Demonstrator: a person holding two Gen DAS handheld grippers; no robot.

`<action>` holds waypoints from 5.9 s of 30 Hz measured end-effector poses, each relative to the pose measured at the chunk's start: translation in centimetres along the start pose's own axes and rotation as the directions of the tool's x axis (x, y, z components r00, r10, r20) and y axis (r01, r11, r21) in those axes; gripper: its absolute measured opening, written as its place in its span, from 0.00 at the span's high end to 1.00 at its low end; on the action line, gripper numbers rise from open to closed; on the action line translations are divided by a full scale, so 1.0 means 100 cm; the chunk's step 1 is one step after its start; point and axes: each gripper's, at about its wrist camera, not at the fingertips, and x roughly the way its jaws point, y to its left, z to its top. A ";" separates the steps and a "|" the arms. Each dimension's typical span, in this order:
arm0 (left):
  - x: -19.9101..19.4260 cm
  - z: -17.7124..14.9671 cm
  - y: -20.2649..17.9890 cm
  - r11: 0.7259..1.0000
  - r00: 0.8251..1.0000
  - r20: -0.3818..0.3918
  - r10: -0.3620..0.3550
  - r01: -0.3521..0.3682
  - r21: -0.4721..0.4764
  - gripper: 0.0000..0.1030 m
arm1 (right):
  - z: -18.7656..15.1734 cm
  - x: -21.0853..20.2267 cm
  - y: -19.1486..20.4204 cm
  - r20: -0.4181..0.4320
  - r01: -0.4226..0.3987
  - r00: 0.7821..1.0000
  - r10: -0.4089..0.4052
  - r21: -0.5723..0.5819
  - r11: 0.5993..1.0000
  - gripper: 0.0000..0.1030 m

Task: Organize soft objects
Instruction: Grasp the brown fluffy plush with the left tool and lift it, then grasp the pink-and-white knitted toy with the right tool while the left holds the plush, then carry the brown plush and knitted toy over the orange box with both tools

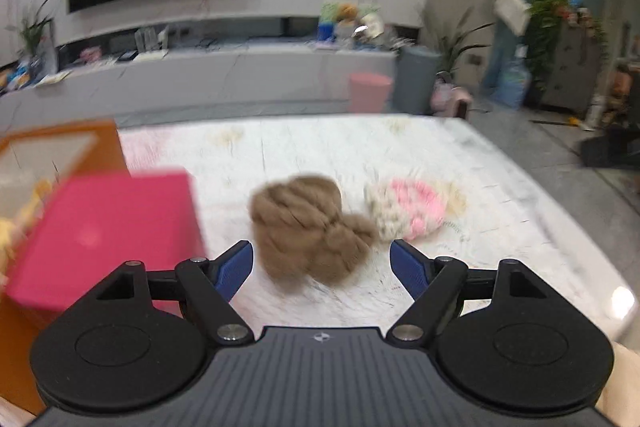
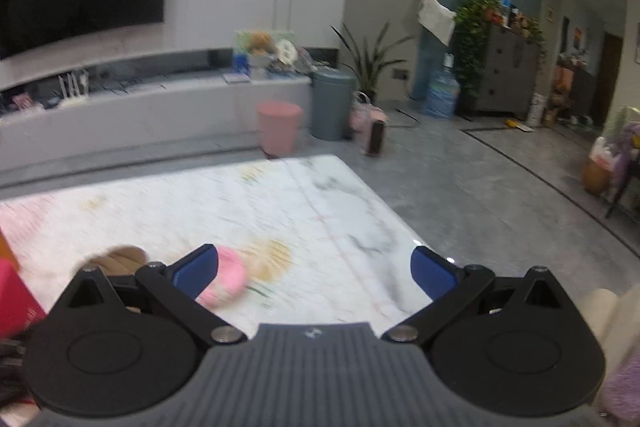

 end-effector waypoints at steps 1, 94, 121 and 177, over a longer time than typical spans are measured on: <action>0.011 -0.004 -0.010 0.999 0.999 0.007 0.040 -0.040 -0.012 0.11 | -0.006 -0.002 -0.007 -0.002 0.011 1.000 -0.011 0.002 1.000 0.03; 0.011 -0.083 0.040 0.938 0.997 -0.074 -0.028 0.052 0.342 0.37 | -0.065 0.156 0.110 -0.230 -0.122 0.966 0.118 -0.002 0.993 0.03; 0.010 -0.083 0.041 0.939 0.997 -0.071 -0.029 0.052 0.341 0.36 | -0.052 0.214 0.105 -0.206 -0.262 0.949 0.240 -0.088 0.961 0.24; 0.003 -0.102 0.026 0.908 0.998 0.060 0.016 -0.040 0.417 0.39 | -0.106 0.053 0.074 -0.447 -0.327 0.864 0.229 -0.153 0.933 0.48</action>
